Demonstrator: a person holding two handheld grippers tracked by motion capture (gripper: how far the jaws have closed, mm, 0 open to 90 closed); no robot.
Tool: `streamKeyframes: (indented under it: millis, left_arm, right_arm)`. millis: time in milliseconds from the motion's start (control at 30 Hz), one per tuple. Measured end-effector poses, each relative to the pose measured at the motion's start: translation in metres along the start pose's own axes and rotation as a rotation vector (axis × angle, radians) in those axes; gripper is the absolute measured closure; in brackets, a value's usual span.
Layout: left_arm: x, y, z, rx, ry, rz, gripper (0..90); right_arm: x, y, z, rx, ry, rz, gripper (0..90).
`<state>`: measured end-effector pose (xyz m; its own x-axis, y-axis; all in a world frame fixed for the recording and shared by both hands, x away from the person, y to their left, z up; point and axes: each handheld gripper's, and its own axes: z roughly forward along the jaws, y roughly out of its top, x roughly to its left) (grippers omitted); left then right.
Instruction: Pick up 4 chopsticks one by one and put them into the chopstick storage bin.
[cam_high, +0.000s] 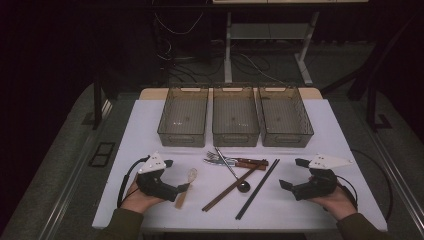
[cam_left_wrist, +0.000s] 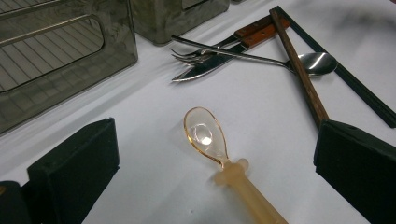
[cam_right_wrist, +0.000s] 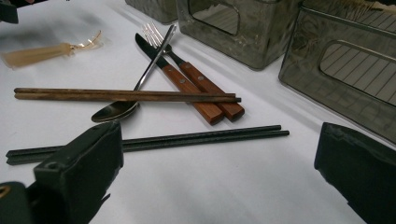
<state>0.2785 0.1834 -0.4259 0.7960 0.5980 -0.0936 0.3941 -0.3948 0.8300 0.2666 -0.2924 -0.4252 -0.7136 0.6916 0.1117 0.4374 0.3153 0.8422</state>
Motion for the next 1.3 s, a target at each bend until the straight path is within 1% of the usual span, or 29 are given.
streamKeyframes:
  millis: [33,167,300,400,433,533,567,700,767,800,833,900,1000,1067,1133,1167,1200,1300]
  left_arm:
    - [0.000,0.001,0.000,0.001,0.002,0.004,0.0]
    - [0.000,0.002,0.003,0.005,0.001,-0.001,0.0]
    - [-0.001,0.005,0.004,0.013,0.003,0.010,0.0]
    - [-0.001,0.006,0.004,0.008,-0.004,0.007,0.0]
    - [-0.002,0.008,0.003,-0.003,-0.001,0.002,0.0]
    - [-0.002,0.011,0.002,-0.013,-0.001,0.000,0.0]
    - [-0.003,0.013,0.003,-0.025,-0.008,-0.004,0.0]
    - [-0.006,0.017,0.006,-0.024,-0.016,0.001,0.0]
    - [-0.008,0.019,0.008,-0.020,-0.020,0.003,0.6]
    - [-0.008,0.019,0.008,-0.020,-0.020,0.003,0.6]
    - [-0.010,0.021,0.010,-0.017,-0.024,0.012,0.7]
    - [-0.011,0.022,0.012,-0.015,-0.025,0.016,1.1]
    - [-0.015,0.025,0.016,-0.012,-0.039,0.018,1.7]
    - [-0.016,0.025,0.018,-0.008,-0.040,0.020,2.2]
    - [-0.018,0.026,0.020,-0.003,-0.042,0.022,2.6]
    - [-0.018,0.027,0.023,0.008,-0.046,0.029,2.9]
    - [-0.019,0.028,0.024,0.007,-0.045,0.025,3.1]
    - [-0.021,0.029,0.028,0.012,-0.049,0.028,4.1]
  right_arm:
    - [0.000,0.000,0.000,0.001,0.001,0.001,1.4]
    - [-0.001,0.000,-0.001,-0.009,0.012,0.008,1.4]
    - [0.000,-0.001,-0.002,-0.021,0.027,0.021,1.4]
    - [0.000,-0.001,-0.002,-0.025,0.036,0.032,1.4]
    - [0.000,-0.001,-0.002,-0.027,0.037,0.034,1.4]
    - [0.000,-0.001,-0.003,-0.029,0.044,0.044,1.4]
    - [0.000,-0.001,-0.003,-0.032,0.044,0.046,1.4]
    - [-0.002,-0.001,-0.005,-0.034,0.050,0.062,1.4]
    - [-0.003,0.000,-0.004,-0.027,0.070,0.072,1.5]
    - [-0.003,-0.001,-0.005,-0.023,0.065,0.070,1.5]
    - [-0.002,-0.001,-0.004,-0.021,0.061,0.063,1.5]
    - [-0.001,0.000,-0.004,-0.013,0.072,0.062,1.5]
    - [0.001,0.000,-0.003,-0.012,0.067,0.049,1.4]
    - [0.001,0.000,-0.003,-0.018,0.050,0.042,1.4]
    - [0.001,0.000,-0.003,-0.020,0.043,0.039,1.4]
    - [0.002,0.000,-0.003,-0.021,0.039,0.039,1.4]
    - [0.002,0.000,-0.002,-0.023,0.038,0.041,1.4]
    - [0.003,-0.001,-0.001,-0.026,0.026,0.034,1.4]
